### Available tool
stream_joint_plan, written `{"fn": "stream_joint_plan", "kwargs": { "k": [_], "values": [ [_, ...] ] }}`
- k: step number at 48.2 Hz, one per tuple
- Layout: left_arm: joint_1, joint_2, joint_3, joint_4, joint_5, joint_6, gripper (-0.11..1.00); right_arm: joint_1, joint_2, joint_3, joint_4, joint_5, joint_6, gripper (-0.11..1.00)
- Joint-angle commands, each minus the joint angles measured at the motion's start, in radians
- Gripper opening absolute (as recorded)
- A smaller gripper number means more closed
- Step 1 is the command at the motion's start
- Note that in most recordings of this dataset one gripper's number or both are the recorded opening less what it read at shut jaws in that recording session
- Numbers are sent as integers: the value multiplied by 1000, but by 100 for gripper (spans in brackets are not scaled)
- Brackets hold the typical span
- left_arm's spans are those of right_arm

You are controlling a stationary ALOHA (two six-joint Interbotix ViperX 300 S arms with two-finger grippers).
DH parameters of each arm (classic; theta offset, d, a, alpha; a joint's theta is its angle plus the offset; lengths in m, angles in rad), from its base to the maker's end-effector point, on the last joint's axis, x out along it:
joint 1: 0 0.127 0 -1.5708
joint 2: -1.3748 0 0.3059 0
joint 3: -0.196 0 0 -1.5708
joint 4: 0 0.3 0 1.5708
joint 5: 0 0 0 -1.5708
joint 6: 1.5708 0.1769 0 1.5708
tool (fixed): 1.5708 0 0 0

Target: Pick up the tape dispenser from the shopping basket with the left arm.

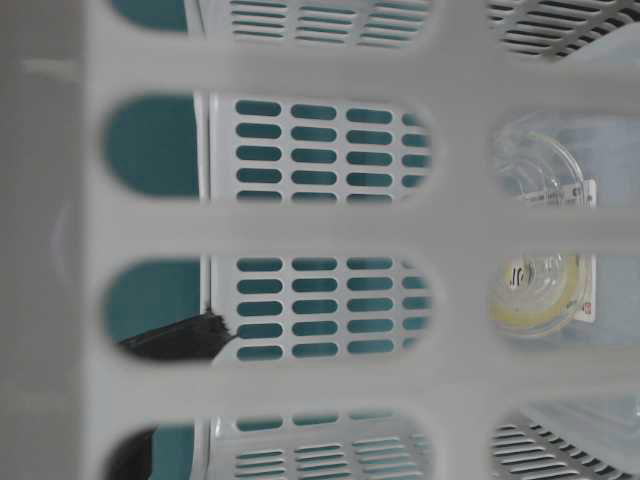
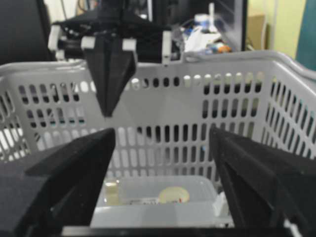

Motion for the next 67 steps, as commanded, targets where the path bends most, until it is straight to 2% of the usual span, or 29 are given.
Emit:
{"fn": "stream_joint_plan", "kwargs": {
  "k": [1,4,13,16,19,32,43,47,54,55,62,67],
  "values": [
    [-5,12,-41,3,32,-9,5,5,0,-21,5,-6,-2,72],
    [-6,32,-54,3,55,-26,19,8,-5,-20,5,-5,-2,72],
    [-11,124,-95,3,118,-57,75,9,-18,-20,5,-6,-2,72],
    [-11,153,-104,3,121,-63,87,9,-21,-18,5,-5,-2,72],
    [-11,179,-110,3,121,-60,91,9,-23,-17,5,-5,-2,72],
    [-9,270,-106,3,110,-57,90,9,-23,-15,5,-5,-2,72],
    [2,299,-117,3,48,-63,88,9,-25,-12,5,-5,-2,72],
    [0,296,-118,3,55,-64,75,11,-26,-12,5,-5,-2,72],
    [-6,273,-132,3,69,-58,32,11,-32,-11,5,-5,-2,72],
    [-6,268,-135,3,72,-54,28,11,-32,-11,5,-5,-2,72],
    [2,225,-186,3,133,-51,29,11,-41,-8,5,-5,-3,72],
    [8,189,-273,3,232,-51,29,11,-48,-3,5,-5,-2,72]
  ]
}}
